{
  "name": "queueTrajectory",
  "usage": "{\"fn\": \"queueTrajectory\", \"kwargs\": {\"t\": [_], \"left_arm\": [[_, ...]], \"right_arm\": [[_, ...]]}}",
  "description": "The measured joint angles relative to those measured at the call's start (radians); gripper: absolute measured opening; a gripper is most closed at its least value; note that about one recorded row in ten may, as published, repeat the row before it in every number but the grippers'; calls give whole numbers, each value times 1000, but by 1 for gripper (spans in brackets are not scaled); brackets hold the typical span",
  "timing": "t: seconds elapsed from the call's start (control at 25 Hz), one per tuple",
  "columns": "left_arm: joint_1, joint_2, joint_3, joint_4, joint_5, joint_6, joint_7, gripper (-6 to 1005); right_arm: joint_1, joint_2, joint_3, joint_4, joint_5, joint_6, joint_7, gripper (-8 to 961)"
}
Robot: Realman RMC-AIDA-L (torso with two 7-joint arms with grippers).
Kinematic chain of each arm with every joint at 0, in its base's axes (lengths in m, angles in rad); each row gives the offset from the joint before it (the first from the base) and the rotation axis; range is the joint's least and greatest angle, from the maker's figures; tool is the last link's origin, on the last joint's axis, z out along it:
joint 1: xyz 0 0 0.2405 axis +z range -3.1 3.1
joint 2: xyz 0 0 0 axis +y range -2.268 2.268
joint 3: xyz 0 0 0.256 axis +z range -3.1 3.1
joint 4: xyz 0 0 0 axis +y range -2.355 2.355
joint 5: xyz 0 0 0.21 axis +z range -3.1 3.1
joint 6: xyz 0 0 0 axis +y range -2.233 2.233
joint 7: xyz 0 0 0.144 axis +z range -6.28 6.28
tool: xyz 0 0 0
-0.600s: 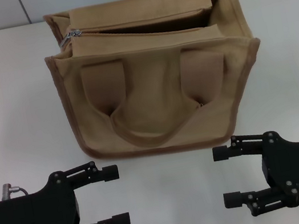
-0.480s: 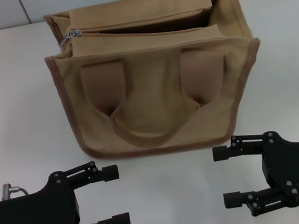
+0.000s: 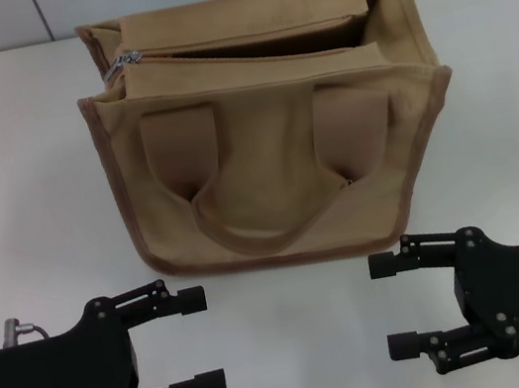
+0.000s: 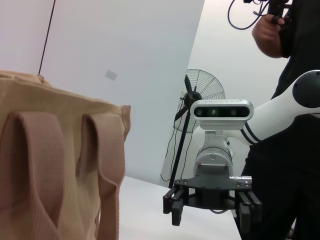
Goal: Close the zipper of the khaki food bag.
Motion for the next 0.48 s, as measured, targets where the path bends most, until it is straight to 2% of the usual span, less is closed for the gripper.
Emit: {"fn": "queueTrajectory", "kwargs": {"t": [0.48], "left_arm": [[4,2,-26,3,-8,-10,5,824]], "right_arm": [[0,0,0,0,1,-1,0,808]]}}
